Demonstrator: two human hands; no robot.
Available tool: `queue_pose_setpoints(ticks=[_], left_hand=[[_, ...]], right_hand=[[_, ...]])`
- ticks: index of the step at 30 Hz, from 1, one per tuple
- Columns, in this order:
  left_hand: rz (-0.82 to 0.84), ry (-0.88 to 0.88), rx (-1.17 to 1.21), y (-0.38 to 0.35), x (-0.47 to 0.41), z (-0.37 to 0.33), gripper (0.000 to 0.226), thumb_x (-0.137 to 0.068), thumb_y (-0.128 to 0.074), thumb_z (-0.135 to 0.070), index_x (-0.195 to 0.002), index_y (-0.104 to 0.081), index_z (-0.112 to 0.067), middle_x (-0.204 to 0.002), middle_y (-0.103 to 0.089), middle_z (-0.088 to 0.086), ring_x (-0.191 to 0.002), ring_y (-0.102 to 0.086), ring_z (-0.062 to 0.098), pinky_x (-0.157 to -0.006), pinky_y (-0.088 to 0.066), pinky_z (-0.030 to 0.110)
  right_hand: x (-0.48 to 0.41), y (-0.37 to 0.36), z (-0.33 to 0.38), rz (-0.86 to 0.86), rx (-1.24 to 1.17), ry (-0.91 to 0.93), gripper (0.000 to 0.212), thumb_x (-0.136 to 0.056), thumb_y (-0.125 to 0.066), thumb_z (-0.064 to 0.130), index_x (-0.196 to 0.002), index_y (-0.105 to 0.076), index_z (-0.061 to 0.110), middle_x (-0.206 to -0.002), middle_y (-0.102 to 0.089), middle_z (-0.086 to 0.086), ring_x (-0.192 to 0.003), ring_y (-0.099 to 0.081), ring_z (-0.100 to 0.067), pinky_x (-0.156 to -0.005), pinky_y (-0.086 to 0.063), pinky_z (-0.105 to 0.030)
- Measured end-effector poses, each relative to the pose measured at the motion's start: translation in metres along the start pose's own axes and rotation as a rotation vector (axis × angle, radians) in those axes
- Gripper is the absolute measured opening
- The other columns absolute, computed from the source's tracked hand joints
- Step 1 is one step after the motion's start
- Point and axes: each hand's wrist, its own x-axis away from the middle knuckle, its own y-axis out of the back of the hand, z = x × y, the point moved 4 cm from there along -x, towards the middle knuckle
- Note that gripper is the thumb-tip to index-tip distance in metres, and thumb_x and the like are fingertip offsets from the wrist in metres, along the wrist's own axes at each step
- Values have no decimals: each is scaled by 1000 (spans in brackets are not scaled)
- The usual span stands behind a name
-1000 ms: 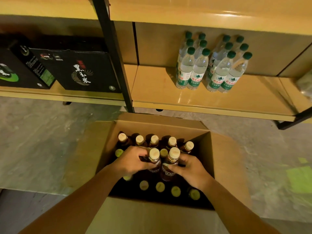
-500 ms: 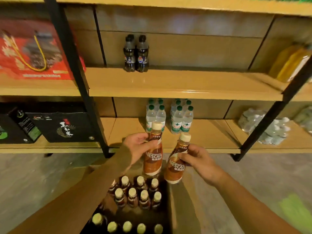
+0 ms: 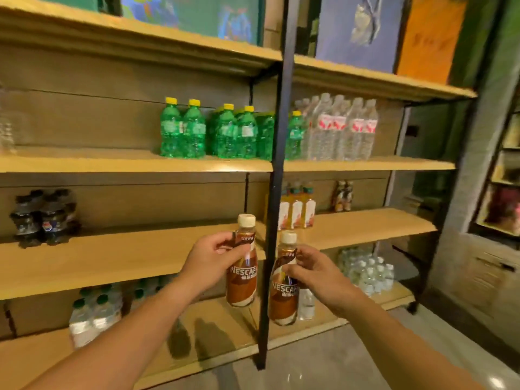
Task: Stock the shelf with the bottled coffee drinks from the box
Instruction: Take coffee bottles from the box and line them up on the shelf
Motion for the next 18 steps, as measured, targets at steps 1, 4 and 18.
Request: queue_pose_setpoints(ticks=[1, 4, 18], left_hand=[[22, -25, 0, -25, -15, -9, 13, -91, -72, -20, -97, -75, -31, -94, -77, -15, -88, -73, 2, -82, -57, 33], [70, -67, 13, -96, -62, -28, 14, -90, -73, -22, -103, -75, -27, -96, -78, -11, -91, -74, 5, -83, -59, 34], [91, -160, -28, -346, -303, -11, 7, -90, -74, -24, -97, -75, -25, -92, -75, -10, -78, -67, -8, -60, -48, 7]], right_hand=[[-2, 28, 0, -22, 7, 4, 24, -94, -65, 6, -110, -65, 25, -97, -78, 5, -95, -73, -13, -73, -55, -20], [-12, 109, -2, -91, 51, 33, 23, -94, -64, 5, -107, -67, 24, -98, -78, 3, -95, -73, -13, -74, -56, -20], [-149, 412, -74, -260, 300, 49, 24, -96, -65, 27, -114, -58, 40, -120, -64, 6, -110, -63, -14, -89, -55, -31]])
